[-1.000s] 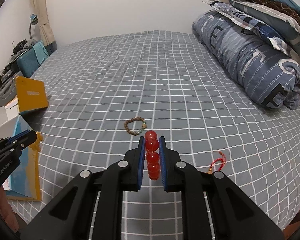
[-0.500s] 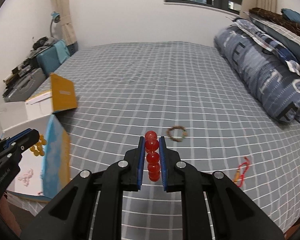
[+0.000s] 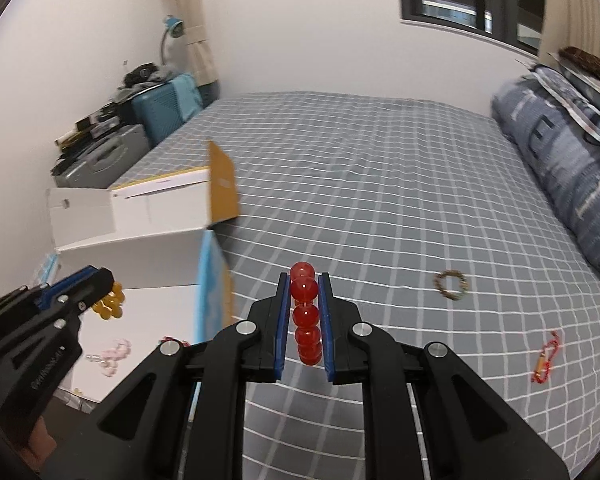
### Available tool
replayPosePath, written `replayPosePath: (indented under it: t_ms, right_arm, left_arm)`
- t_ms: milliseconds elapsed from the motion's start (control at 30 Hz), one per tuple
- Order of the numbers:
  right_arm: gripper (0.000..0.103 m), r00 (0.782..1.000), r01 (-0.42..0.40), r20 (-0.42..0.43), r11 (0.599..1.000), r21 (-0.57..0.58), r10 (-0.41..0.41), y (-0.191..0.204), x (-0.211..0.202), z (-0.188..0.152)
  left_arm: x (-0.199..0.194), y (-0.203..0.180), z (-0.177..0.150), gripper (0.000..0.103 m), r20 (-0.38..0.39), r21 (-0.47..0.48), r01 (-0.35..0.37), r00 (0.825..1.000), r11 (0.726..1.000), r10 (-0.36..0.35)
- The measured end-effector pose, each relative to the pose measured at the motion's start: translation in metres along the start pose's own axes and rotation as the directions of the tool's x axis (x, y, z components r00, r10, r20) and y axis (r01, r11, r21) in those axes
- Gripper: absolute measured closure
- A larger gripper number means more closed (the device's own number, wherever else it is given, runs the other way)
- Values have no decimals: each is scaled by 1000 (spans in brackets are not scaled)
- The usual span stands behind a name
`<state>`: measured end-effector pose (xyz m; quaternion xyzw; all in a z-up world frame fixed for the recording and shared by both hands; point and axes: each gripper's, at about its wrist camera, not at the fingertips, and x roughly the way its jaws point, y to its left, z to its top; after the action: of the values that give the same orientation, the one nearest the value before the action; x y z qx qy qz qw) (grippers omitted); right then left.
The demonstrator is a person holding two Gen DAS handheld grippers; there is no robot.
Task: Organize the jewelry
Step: 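Lift and carry the amber and red bead bracelets with both tools to the box, then open both tools to drop the amber and red bead bracelets into the box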
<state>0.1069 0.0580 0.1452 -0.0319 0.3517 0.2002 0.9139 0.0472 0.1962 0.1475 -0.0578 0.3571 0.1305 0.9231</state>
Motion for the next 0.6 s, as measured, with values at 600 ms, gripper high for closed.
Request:
replayPosePath:
  t_ms: [600]
  right_arm:
    - [90, 986, -169, -35, 979, -113, 166, 122, 31, -4]
  left_arm:
    - [0, 114, -26, 89, -32, -122, -123, 992, 985, 120]
